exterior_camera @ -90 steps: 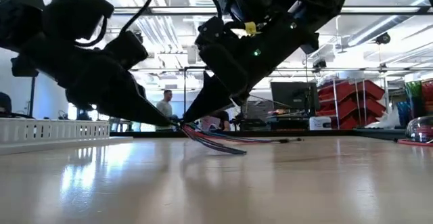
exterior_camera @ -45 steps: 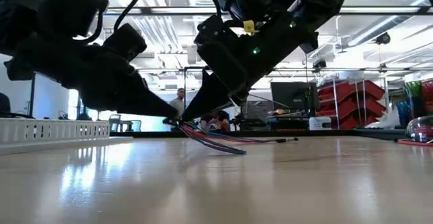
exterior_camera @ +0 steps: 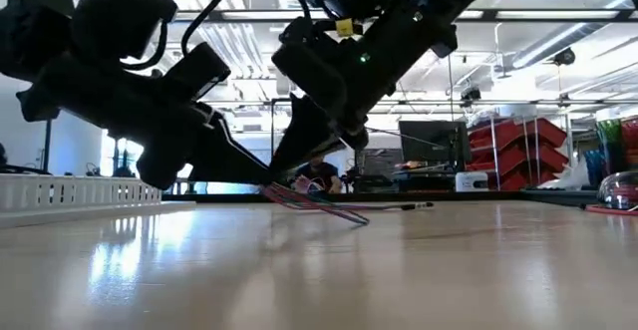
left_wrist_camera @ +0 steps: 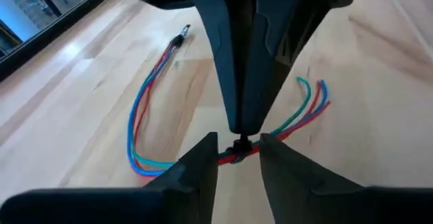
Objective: Ziptie cables
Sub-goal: Wrap the cable wires using bottom black ziptie
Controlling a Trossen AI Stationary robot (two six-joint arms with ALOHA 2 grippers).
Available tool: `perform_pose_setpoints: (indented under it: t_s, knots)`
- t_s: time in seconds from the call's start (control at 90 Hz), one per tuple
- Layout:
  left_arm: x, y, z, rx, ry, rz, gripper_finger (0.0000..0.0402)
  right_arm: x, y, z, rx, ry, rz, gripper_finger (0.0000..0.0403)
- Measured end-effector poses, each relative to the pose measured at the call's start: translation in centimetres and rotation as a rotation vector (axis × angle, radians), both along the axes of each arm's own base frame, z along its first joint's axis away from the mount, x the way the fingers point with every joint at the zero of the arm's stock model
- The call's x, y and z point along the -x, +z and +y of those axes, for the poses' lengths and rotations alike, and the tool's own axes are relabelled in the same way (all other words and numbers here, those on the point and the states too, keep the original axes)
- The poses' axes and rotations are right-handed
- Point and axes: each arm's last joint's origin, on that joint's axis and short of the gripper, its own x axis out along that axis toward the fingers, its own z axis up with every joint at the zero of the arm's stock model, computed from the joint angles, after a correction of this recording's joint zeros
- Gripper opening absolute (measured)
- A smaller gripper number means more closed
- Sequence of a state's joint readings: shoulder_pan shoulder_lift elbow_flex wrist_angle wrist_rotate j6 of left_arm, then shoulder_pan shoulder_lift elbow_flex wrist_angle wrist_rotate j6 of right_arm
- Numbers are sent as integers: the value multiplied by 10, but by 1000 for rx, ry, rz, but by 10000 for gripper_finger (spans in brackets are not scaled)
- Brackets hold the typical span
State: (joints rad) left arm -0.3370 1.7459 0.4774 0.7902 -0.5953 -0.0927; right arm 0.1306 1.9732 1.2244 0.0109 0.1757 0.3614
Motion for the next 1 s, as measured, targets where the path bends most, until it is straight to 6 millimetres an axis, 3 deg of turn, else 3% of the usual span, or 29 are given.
perform_pose_setpoints:
  t_s: [0.333, 0.567, 1.0]
  knots:
    - [-6, -1, -2, -5, 3, 0, 60, -2, 4, 0, -38, -34, -11, 0]
    - [-6, -5, -2, -2, 3, 7, 5, -2, 3, 1, -49, -25, -4, 0]
    - [-4, -7, -1, 18, 36, 11, 0, -2, 12, 1, -19, 9, -25, 0]
